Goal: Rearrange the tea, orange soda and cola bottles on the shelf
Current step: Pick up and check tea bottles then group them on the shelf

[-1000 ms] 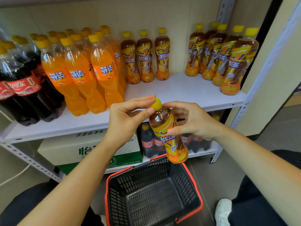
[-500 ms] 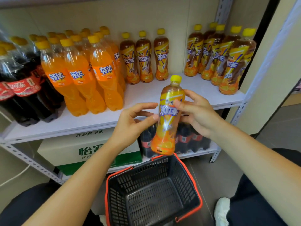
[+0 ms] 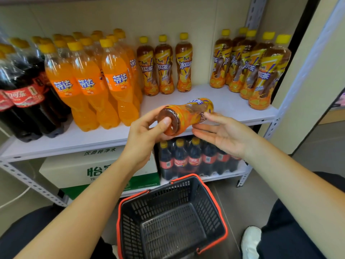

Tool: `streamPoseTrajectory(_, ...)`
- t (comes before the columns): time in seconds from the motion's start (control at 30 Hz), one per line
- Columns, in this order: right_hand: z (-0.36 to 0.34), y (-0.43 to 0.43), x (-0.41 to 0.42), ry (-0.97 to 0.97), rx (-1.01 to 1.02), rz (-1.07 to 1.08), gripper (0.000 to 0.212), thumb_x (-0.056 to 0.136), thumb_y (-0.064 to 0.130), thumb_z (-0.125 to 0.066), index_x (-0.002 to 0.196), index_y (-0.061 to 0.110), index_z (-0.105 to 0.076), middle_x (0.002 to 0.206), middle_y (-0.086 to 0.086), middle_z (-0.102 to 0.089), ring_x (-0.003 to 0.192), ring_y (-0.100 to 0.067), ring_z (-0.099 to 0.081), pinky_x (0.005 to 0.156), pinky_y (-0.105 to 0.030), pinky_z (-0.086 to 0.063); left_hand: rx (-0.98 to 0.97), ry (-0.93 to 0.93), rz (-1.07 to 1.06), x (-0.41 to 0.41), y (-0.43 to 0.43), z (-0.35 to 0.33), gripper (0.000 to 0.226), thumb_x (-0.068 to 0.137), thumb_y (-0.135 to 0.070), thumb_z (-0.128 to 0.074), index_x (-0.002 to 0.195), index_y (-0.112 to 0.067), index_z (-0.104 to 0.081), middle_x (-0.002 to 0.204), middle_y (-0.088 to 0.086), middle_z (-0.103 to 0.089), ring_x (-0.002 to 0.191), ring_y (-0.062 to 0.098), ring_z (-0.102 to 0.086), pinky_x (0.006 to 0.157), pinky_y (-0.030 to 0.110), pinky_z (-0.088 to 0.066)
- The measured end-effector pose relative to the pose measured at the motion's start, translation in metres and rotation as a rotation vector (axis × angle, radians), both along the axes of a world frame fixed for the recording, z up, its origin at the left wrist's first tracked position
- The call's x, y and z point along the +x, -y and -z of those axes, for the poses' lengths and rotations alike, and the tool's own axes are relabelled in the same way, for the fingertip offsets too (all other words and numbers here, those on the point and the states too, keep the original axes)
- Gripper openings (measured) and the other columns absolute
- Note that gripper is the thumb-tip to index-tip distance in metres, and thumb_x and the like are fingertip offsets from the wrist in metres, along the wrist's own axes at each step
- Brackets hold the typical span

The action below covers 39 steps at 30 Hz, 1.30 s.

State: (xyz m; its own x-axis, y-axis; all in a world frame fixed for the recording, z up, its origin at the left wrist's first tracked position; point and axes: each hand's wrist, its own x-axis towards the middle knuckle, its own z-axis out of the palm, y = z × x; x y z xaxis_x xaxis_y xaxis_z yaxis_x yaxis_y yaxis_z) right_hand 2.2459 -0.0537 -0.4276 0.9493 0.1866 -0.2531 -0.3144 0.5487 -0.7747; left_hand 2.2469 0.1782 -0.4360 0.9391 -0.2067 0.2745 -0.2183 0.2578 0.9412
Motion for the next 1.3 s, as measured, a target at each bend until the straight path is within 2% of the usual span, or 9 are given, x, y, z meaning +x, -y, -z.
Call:
streamPoseTrajectory(0.23,0.009,-0.014,-0.003,0.011,-0.028,0.078,0.069,0.071,0.007,-0.078,0.136,0.0,-0.055,0.119,-0.024,-0.071,0.104,-0.029,-0.074,0.072,-0.032,-0.062,0.047,0.01,0.029,-0.001,0.0,0.002,0.041,0.086,-0.025,-0.073,0.126,-0.03,-0.07,0.118,0.003,-0.07,0.108,0.024,-0.071,0.071,0.034,-0.062)
streamPoseTrajectory(0.43,0.013,-0.016,-0.002,0.073,0.023,0.109,0.051,0.088,-0.003,-0.068,0.137,0.001,-0.053,0.115,-0.016,-0.075,0.103,-0.027,-0.075,0.075,-0.032,-0.062,0.08,0.047,0.091,0.0,-0.005,0.003,0.044,0.086,-0.015,-0.076,0.126,-0.033,-0.07,0.118,-0.001,-0.068,0.102,0.021,-0.073,0.075,0.038,-0.062)
streamPoseTrajectory(0.63,0.012,-0.019,-0.003,0.229,0.01,0.137,0.071,0.076,0.005,-0.076,0.142,0.009,-0.049,0.121,-0.015,-0.073,0.108,-0.027,-0.073,0.081,-0.031,-0.061,0.092,0.105,0.158,-0.002,-0.007,0.0,0.055,0.077,-0.018,-0.084,0.128,-0.033,-0.068,0.124,-0.002,-0.066,0.103,0.028,-0.072,0.084,0.042,-0.061)
streamPoseTrajectory(0.77,0.014,-0.021,-0.003,0.305,0.005,0.13,0.073,0.081,0.009,-0.075,0.147,0.016,-0.045,0.121,-0.014,-0.073,0.107,-0.029,-0.073,0.084,-0.034,-0.06,0.077,0.133,0.118,-0.004,-0.005,-0.003,0.047,0.08,-0.021,-0.081,0.123,-0.033,-0.07,0.122,0.001,-0.065,0.096,0.022,-0.072,0.077,0.04,-0.062)
streamPoseTrajectory(0.9,0.013,-0.019,-0.004,0.33,0.006,0.062,0.067,0.085,0.011,-0.071,0.145,0.027,-0.047,0.122,-0.01,-0.073,0.106,-0.027,-0.073,0.084,-0.034,-0.06,0.152,0.241,0.046,-0.01,-0.003,-0.008,0.037,0.081,-0.028,-0.081,0.116,-0.034,-0.071,0.114,-0.01,-0.068,0.099,0.017,-0.072,0.076,0.034,-0.06)
streamPoseTrajectory(1.03,0.01,-0.019,-0.006,0.336,-0.018,0.009,0.064,0.093,0.021,-0.066,0.152,0.023,-0.042,0.124,-0.01,-0.069,0.099,-0.023,-0.073,0.077,-0.032,-0.06,0.275,0.318,-0.011,-0.015,-0.005,-0.013,0.043,0.074,-0.033,-0.087,0.112,-0.04,-0.07,0.12,-0.003,-0.066,0.092,0.025,-0.072,0.075,0.038,-0.062)
streamPoseTrajectory(1.17,0.006,-0.018,-0.006,0.327,-0.144,0.024,0.064,0.088,0.034,-0.068,0.148,0.026,-0.047,0.121,-0.006,-0.071,0.098,-0.022,-0.068,0.079,-0.034,-0.058,0.467,0.447,0.091,-0.021,-0.005,-0.013,0.058,0.072,-0.008,-0.091,0.122,-0.028,-0.068,0.129,0.006,-0.056,0.095,0.021,-0.068,0.076,0.032,-0.061)
streamPoseTrajectory(1.23,0.004,-0.015,-0.005,0.323,-0.195,0.035,0.066,0.085,0.034,-0.07,0.147,0.028,-0.049,0.124,-0.007,-0.071,0.102,-0.024,-0.067,0.083,-0.038,-0.055,0.504,0.44,0.137,-0.024,-0.003,-0.012,0.061,0.074,0.005,-0.087,0.124,-0.025,-0.068,0.131,0.007,-0.053,0.096,0.023,-0.067,0.079,0.036,-0.062)
streamPoseTrajectory(1.3,0.002,-0.012,-0.004,0.336,-0.225,0.038,0.068,0.083,0.032,-0.072,0.147,0.03,-0.048,0.126,-0.008,-0.071,0.1,-0.024,-0.068,0.079,-0.038,-0.056,0.481,0.384,0.178,-0.024,-0.004,-0.012,0.055,0.077,0.004,-0.083,0.123,-0.022,-0.069,0.132,0.007,-0.052,0.098,0.027,-0.067,0.083,0.038,-0.062)
